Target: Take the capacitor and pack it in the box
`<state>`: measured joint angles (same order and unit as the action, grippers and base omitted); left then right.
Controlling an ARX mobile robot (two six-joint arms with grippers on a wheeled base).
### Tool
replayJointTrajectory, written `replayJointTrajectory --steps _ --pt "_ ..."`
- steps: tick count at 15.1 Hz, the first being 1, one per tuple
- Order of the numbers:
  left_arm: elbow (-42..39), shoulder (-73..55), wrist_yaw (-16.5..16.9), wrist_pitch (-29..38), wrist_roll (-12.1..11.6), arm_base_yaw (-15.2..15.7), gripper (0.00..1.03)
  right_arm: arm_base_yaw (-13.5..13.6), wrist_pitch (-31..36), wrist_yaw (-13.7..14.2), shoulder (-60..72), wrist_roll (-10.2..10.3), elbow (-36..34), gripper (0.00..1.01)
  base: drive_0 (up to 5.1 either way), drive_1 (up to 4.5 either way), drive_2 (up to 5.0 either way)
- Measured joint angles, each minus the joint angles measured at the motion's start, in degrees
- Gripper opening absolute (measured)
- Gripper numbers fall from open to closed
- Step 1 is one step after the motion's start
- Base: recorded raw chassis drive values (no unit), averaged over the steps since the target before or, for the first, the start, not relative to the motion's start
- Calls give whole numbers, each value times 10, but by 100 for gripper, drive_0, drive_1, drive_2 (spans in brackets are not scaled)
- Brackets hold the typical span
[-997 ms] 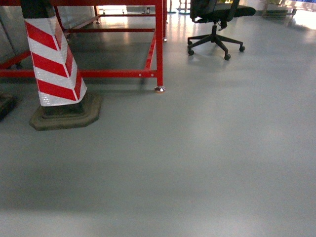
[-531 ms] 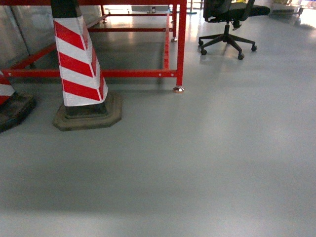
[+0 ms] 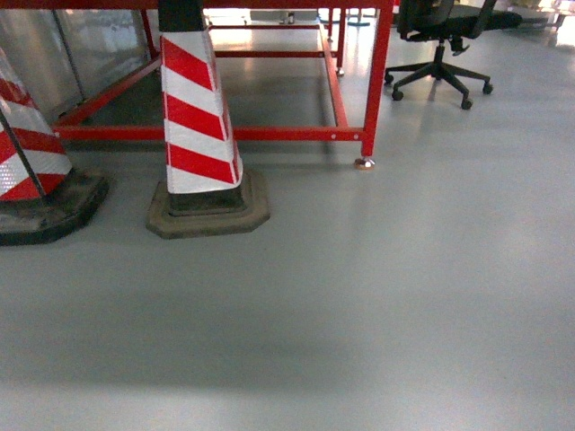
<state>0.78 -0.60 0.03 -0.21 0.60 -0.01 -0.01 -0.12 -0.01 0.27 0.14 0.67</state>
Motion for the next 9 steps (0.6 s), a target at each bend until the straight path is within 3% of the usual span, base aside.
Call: replayJointTrajectory --steps 9 --pt "0 0 -4 -2 0 0 44 0 0 -2 0 0 0 98 -500 240 240"
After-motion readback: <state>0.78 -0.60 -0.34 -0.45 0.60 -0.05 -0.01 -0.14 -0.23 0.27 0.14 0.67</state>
